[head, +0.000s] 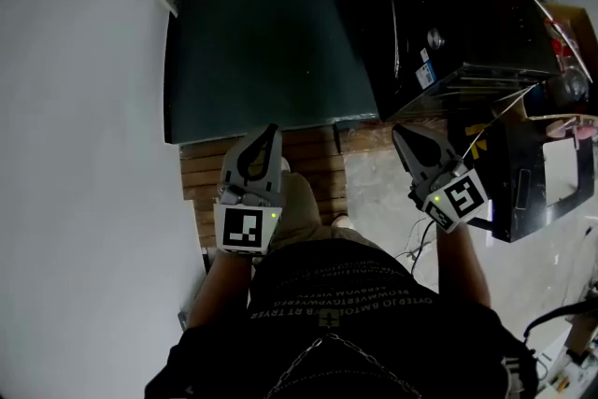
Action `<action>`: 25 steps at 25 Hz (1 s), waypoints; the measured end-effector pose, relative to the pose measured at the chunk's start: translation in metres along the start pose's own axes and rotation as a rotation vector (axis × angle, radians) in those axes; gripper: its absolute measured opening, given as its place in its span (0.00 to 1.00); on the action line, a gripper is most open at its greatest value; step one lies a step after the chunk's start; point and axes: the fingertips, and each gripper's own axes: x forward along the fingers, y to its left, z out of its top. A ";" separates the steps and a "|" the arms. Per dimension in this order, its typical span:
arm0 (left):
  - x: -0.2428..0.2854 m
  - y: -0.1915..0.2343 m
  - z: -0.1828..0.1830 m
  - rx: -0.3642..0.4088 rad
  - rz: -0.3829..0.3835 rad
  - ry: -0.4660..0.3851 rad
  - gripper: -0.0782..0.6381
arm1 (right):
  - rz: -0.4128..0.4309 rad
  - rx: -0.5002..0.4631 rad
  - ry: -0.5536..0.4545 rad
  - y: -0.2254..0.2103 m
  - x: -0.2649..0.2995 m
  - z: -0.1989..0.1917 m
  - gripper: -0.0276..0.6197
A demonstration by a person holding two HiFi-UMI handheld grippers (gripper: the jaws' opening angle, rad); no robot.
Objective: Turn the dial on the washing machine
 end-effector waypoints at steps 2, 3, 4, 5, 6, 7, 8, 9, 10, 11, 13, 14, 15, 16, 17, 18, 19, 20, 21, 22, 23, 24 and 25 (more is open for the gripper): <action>0.024 0.021 0.000 -0.006 -0.029 0.005 0.12 | -0.032 0.009 0.008 -0.011 0.023 0.003 0.04; 0.039 0.034 0.000 -0.007 -0.046 0.014 0.12 | -0.047 0.015 0.010 -0.017 0.036 0.007 0.04; 0.055 0.049 0.001 -0.006 -0.062 0.020 0.12 | -0.062 0.021 0.009 -0.024 0.050 0.014 0.04; 0.071 0.063 0.005 -0.007 -0.078 0.019 0.12 | -0.078 0.027 0.008 -0.032 0.064 0.021 0.04; 0.087 0.076 0.010 -0.009 -0.094 0.014 0.12 | -0.097 0.033 0.008 -0.041 0.077 0.030 0.04; 0.101 0.089 0.016 -0.011 -0.113 0.011 0.12 | -0.119 0.041 0.009 -0.050 0.088 0.039 0.04; 0.114 0.101 0.023 -0.009 -0.135 0.009 0.12 | -0.147 0.049 0.007 -0.059 0.099 0.048 0.04; 0.127 0.112 0.030 -0.002 -0.162 0.004 0.12 | -0.178 0.055 0.001 -0.070 0.109 0.058 0.04; 0.141 0.122 0.038 0.009 -0.194 -0.009 0.12 | -0.211 0.061 -0.009 -0.080 0.119 0.069 0.04; 0.153 0.131 0.047 0.022 -0.228 -0.028 0.12 | -0.242 0.067 -0.017 -0.088 0.129 0.079 0.04; 0.169 0.145 0.062 0.049 -0.297 -0.059 0.12 | -0.289 0.080 -0.016 -0.093 0.147 0.095 0.04; 0.175 0.151 0.069 0.066 -0.328 -0.063 0.12 | -0.305 0.082 -0.008 -0.092 0.156 0.102 0.04; 0.180 0.158 0.075 0.083 -0.357 -0.063 0.12 | -0.317 0.082 0.001 -0.092 0.164 0.110 0.04; 0.187 0.166 0.081 0.097 -0.383 -0.061 0.12 | -0.330 0.082 0.007 -0.091 0.172 0.118 0.04; 0.194 0.172 0.087 0.107 -0.410 -0.061 0.12 | -0.345 0.083 0.008 -0.089 0.179 0.128 0.04; 0.200 0.176 0.093 0.117 -0.438 -0.063 0.12 | -0.360 0.084 0.006 -0.087 0.184 0.139 0.04; 0.204 0.179 0.098 0.123 -0.464 -0.069 0.12 | -0.375 0.083 0.004 -0.085 0.186 0.148 0.04; 0.207 0.179 0.103 0.123 -0.487 -0.075 0.12 | -0.391 0.082 0.007 -0.082 0.186 0.155 0.04; 0.210 0.178 0.106 0.114 -0.508 -0.079 0.12 | -0.409 0.083 0.014 -0.080 0.184 0.160 0.04; 0.211 0.176 0.109 0.101 -0.527 -0.083 0.12 | -0.431 0.085 0.023 -0.079 0.180 0.163 0.04; 0.214 0.173 0.112 0.088 -0.547 -0.087 0.12 | -0.455 0.089 0.033 -0.079 0.175 0.165 0.04; 0.216 0.168 0.115 0.074 -0.567 -0.096 0.12 | -0.479 0.093 0.043 -0.080 0.170 0.166 0.04; 0.218 0.163 0.117 0.063 -0.588 -0.107 0.12 | -0.502 0.097 0.051 -0.082 0.166 0.166 0.04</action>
